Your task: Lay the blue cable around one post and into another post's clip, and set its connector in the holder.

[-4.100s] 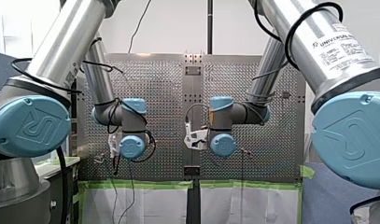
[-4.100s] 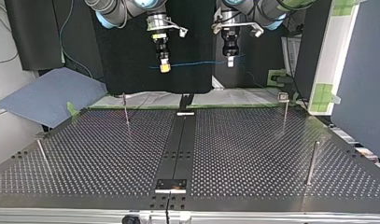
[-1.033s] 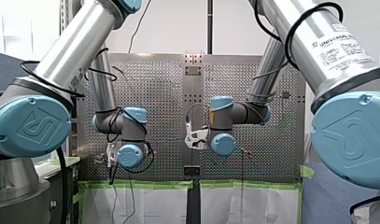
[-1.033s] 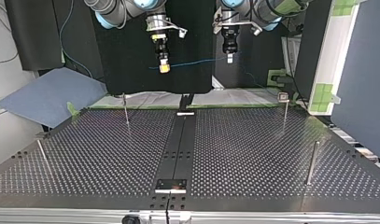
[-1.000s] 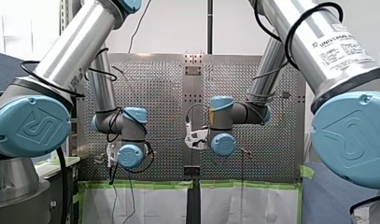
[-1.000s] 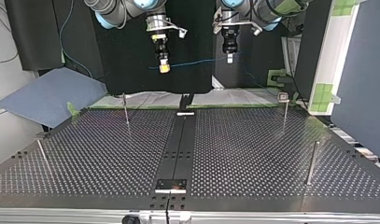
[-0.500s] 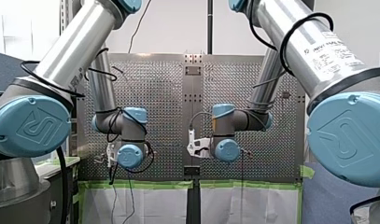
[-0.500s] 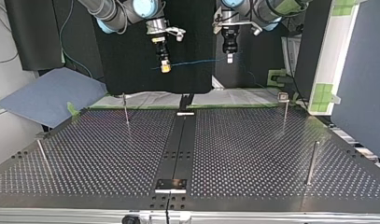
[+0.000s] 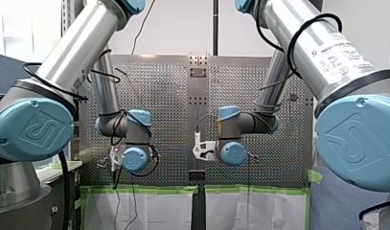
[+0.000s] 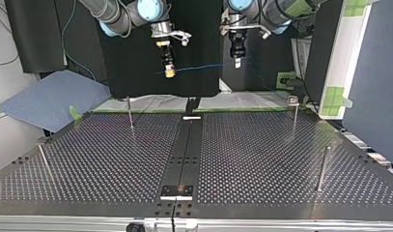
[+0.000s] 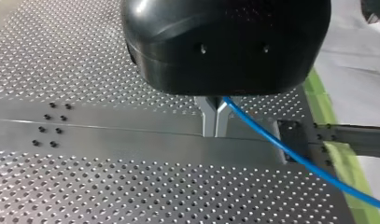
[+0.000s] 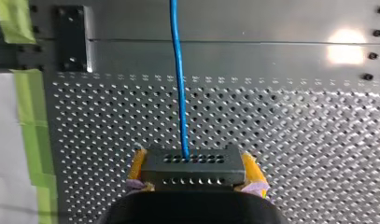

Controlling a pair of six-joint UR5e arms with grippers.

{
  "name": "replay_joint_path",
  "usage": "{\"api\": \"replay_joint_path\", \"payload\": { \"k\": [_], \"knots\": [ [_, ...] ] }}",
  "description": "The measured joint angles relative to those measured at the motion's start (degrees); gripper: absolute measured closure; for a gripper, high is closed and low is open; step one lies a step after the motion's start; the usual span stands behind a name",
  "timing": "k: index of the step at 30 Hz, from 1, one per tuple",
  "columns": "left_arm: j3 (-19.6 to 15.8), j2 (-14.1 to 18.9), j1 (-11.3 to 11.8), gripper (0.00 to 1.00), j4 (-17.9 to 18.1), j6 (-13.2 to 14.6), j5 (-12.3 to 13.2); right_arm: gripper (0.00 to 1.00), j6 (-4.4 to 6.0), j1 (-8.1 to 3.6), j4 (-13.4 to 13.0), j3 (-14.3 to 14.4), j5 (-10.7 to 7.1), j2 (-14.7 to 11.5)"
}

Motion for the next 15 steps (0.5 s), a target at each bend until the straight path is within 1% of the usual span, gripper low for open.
{"api": "replay_joint_path", "payload": {
  "k": [2,4,7,8,11,15],
  "knots": [
    [0.3,0.8,0.0,1.00,-0.8,-0.3,0.0,0.85,0.56,0.10,0.9,-0.4,0.38,-0.8],
    [0.5,1.7,0.3,1.00,-1.8,-0.5,0.2,0.85,1.08,0.06,1.8,-0.6,0.34,-1.7],
    [0.8,3.0,0.8,1.00,-3.1,-1.4,0.3,0.85,2.25,-0.28,3.4,-1.1,-0.63,-3.2],
    [1.1,3.7,1.1,1.00,-3.9,-2.0,0.3,0.85,2.62,-0.43,4.2,-1.6,-1.24,-4.0],
    [1.5,5.2,1.6,1.00,-5.3,-3.3,0.3,0.85,2.96,-0.64,6.0,-3.1,-2.61,-5.8],
    [2.8,7.0,2.4,1.00,-7.1,-5.0,0.1,0.85,2.82,-0.71,8.0,-5.0,-3.32,-7.8]
  ]
}}
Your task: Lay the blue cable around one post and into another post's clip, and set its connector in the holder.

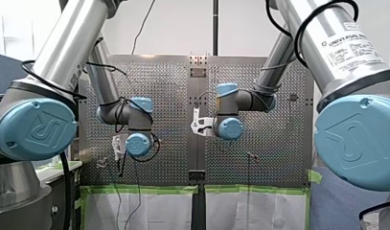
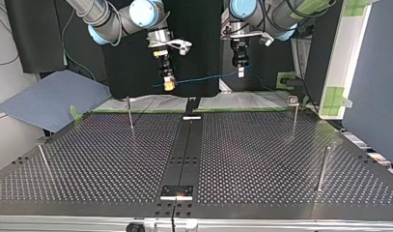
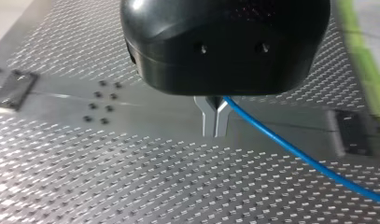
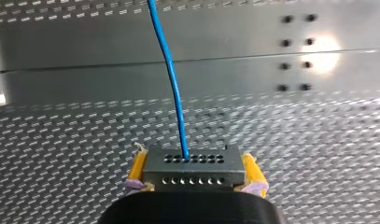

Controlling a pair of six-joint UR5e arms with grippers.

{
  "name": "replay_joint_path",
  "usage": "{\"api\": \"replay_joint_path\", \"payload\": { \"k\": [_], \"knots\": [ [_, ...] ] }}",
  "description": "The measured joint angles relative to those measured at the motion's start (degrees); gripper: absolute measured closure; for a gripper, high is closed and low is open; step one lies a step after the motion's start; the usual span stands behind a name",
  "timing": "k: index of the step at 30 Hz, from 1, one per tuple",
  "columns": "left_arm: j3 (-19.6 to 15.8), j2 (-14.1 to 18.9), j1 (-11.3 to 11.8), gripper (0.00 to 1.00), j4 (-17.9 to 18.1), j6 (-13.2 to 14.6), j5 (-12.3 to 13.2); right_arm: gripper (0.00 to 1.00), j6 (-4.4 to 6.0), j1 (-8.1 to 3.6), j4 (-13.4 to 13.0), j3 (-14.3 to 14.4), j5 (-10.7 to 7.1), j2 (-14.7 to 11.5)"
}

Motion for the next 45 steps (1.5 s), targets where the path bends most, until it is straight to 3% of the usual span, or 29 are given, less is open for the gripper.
{"api": "replay_joint_path", "payload": {
  "k": [11,21,28,33,40,45],
  "knots": [
    [3.9,6.4,1.6,1.00,-6.3,-4.8,-0.2,0.85,-0.72,-0.03,5.9,-5.8,-1.01,-5.9],
    [6.3,11.4,3.3,1.00,-11.4,-7.9,-0.7,0.85,-1.20,-0.01,11.0,-8.2,-1.84,-11.0],
    [8.2,14.7,4.8,1.00,-14.7,-10.3,-1.0,0.85,-3.63,0.33,13.9,-9.9,-3.18,-14.3],
    [9.6,17.4,7.1,1.00,-17.4,-12.6,-0.8,0.85,-5.17,0.78,15.7,-12.0,-3.47,-16.5],
    [11.8,21.0,10.7,1.00,-21.0,-15.8,2.3,0.85,-6.35,1.58,17.6,-15.0,-3.67,-16.7],
    [13.7,23.5,13.1,1.00,-23.5,-16.9,4.8,0.85,-7.42,2.58,18.6,-16.5,-4.10,-15.4]
  ]
}}
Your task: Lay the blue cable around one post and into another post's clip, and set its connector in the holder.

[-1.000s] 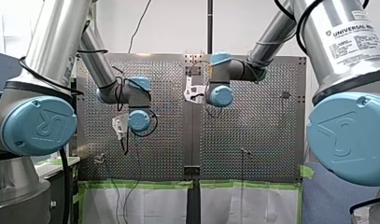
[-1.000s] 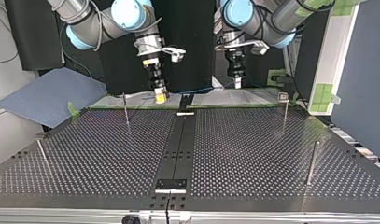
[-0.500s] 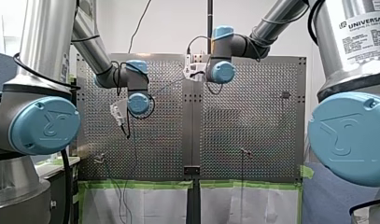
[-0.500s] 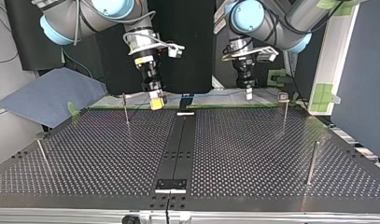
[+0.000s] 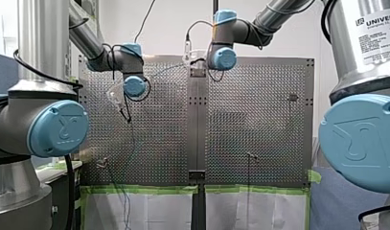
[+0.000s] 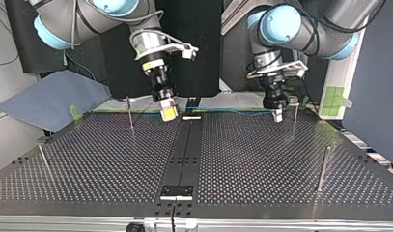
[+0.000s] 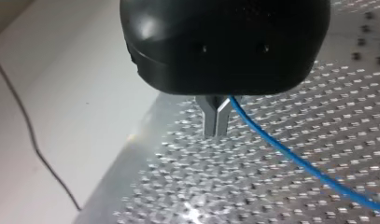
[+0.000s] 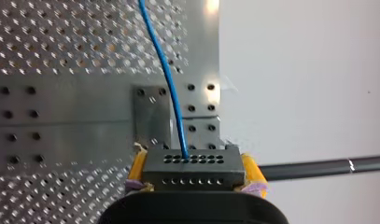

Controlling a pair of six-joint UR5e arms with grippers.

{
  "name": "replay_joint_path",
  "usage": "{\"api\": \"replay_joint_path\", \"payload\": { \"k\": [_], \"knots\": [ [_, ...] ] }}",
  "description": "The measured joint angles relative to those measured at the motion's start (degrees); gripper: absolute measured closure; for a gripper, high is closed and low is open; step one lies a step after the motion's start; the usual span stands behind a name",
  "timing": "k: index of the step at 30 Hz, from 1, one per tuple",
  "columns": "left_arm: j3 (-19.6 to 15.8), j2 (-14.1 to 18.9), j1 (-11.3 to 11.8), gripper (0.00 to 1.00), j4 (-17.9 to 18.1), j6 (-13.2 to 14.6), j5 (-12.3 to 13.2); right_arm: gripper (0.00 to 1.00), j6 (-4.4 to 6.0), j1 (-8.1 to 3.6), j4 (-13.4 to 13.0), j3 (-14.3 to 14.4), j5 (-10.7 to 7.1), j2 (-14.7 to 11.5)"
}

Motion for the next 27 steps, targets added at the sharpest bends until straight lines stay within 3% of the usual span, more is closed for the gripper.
{"api": "replay_joint_path", "payload": {
  "k": [5,12,27],
  "knots": [
    [0.9,2.4,2.4,1.00,-2.4,-0.9,2.4,0.85,-1.19,1.08,0.9,-1.4,0.12,2.2],
    [2.5,6.2,6.2,1.00,-6.2,-1.7,5.5,0.85,-1.16,2.19,2.1,-4.1,0.61,3.3],
    [8.6,14.2,14.2,1.00,-14.2,-1.2,5.8,0.85,-1.14,3.35,2.8,-7.5,1.47,3.7]
  ]
}}
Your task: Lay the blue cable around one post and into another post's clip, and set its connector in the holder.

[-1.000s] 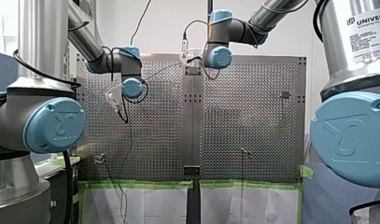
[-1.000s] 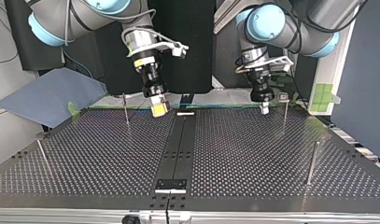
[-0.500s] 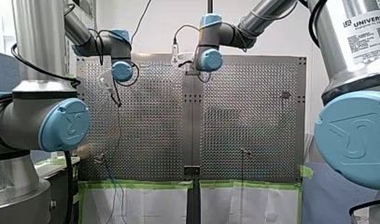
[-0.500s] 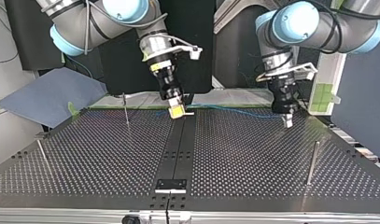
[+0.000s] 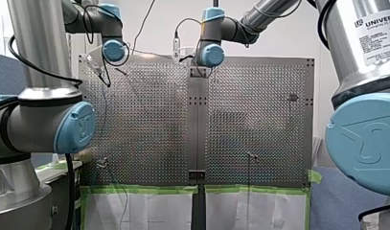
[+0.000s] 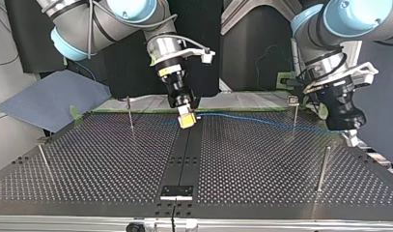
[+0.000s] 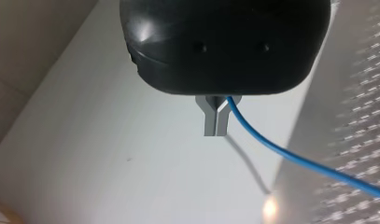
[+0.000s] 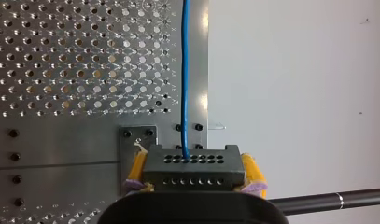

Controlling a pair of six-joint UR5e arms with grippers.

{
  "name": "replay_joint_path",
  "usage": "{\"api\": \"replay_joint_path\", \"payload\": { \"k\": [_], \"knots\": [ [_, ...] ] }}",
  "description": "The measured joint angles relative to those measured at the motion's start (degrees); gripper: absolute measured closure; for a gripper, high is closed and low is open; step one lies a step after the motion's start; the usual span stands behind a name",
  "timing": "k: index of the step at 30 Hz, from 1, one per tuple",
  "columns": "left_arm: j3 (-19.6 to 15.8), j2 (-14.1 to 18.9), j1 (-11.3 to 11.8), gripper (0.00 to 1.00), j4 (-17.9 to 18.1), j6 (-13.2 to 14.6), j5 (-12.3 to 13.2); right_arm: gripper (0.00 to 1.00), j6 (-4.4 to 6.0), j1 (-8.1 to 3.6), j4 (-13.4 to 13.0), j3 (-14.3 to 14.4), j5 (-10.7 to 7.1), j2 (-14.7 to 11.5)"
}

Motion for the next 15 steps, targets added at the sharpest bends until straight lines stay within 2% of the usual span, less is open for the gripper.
{"api": "replay_joint_path", "payload": {
  "k": [8,15],
  "knots": [
    [0.8,3.8,4.1,1.00,-4.1,0.1,3.2,0.85,0.04,0.44,0.4,-2.5,0.29,1.5],
    [1.4,1.8,6.2,1.00,-7.7,0.2,5.0,0.85,0.08,0.64,0.7,-4.3,0.42,2.3]
  ]
}}
